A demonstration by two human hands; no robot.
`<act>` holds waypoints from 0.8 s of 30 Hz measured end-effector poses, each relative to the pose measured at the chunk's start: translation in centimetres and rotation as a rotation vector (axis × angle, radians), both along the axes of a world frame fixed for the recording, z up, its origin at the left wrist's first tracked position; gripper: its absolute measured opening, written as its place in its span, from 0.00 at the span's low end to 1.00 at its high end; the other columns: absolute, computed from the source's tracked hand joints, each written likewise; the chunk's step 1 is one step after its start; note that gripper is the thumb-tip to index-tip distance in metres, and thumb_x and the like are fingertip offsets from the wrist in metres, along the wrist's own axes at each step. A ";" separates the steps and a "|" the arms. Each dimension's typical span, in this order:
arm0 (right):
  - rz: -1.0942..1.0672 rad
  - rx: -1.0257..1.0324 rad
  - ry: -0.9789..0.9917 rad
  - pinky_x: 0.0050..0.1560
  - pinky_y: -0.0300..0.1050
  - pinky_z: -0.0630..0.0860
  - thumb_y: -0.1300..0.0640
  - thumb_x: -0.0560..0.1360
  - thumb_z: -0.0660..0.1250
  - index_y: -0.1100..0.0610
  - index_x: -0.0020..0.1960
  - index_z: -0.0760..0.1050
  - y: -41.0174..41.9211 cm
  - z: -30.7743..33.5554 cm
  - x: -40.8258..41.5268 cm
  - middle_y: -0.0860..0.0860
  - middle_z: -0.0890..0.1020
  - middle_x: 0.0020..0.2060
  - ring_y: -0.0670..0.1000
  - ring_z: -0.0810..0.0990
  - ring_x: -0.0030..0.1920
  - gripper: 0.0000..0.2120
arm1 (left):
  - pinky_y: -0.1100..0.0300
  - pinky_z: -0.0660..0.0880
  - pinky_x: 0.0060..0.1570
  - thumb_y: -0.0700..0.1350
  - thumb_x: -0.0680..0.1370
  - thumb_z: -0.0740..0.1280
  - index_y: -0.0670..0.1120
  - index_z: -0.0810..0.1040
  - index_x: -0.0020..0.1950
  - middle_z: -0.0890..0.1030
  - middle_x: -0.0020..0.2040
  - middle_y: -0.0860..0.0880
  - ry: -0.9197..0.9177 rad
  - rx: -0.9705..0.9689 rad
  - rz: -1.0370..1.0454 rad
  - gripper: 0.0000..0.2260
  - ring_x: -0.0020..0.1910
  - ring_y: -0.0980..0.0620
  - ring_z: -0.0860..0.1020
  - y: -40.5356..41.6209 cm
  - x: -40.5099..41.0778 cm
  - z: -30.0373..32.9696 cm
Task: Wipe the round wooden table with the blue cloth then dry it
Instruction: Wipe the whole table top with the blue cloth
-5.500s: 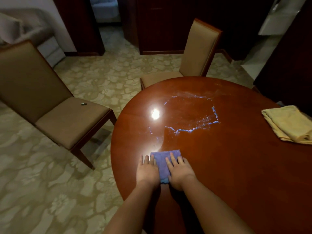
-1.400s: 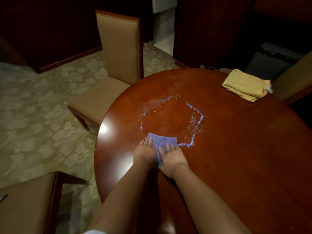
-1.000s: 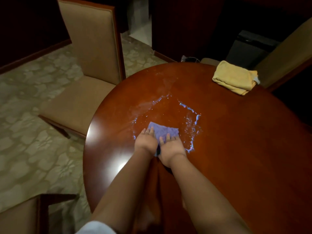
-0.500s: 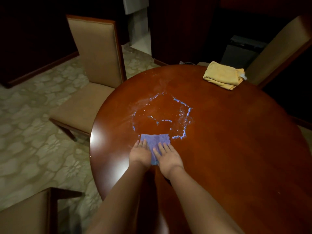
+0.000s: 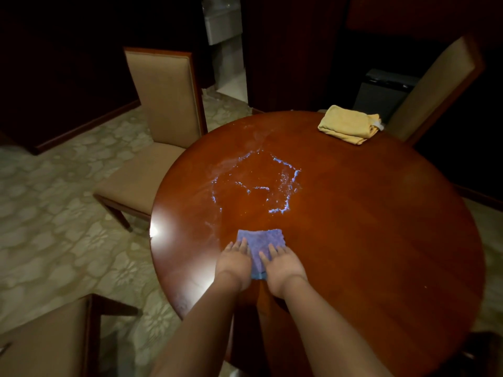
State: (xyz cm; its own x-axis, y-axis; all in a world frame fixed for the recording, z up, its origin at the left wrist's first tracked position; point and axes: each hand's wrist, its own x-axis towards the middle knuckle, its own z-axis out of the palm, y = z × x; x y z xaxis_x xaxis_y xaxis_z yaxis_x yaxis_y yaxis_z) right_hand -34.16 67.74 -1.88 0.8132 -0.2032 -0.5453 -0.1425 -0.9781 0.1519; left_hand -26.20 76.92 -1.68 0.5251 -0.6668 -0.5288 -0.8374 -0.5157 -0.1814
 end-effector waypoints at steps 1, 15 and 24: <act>-0.007 -0.004 0.004 0.75 0.52 0.46 0.47 0.82 0.51 0.56 0.79 0.42 -0.5 0.1 -0.4 0.59 0.47 0.78 0.57 0.47 0.77 0.31 | 0.51 0.47 0.75 0.48 0.80 0.59 0.42 0.50 0.78 0.47 0.78 0.42 0.008 -0.001 -0.005 0.30 0.78 0.46 0.48 -0.3 -0.3 0.1; -0.152 0.031 -0.009 0.75 0.49 0.45 0.50 0.82 0.50 0.54 0.79 0.39 -8.5 0.2 0.6 0.55 0.43 0.78 0.55 0.45 0.78 0.30 | 0.47 0.47 0.75 0.50 0.81 0.57 0.46 0.48 0.79 0.47 0.79 0.47 0.010 -0.048 -0.105 0.30 0.77 0.49 0.51 -7.2 1.9 0.3; -0.170 0.080 -0.016 0.75 0.50 0.55 0.51 0.81 0.52 0.50 0.79 0.44 -13.4 0.2 8.7 0.51 0.45 0.78 0.53 0.48 0.78 0.29 | 0.51 0.50 0.75 0.49 0.81 0.54 0.43 0.49 0.78 0.49 0.78 0.43 0.021 -0.089 -0.032 0.28 0.77 0.46 0.54 -11.4 8.2 -0.2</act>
State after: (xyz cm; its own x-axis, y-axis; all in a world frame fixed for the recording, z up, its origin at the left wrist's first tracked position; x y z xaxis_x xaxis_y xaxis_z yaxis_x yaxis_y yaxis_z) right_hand -25.44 54.35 -1.69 0.7796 -0.2949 -0.5526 -0.3084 -0.9486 0.0711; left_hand -17.95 65.56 -1.88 0.4925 -0.7280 -0.4770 -0.8567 -0.5020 -0.1183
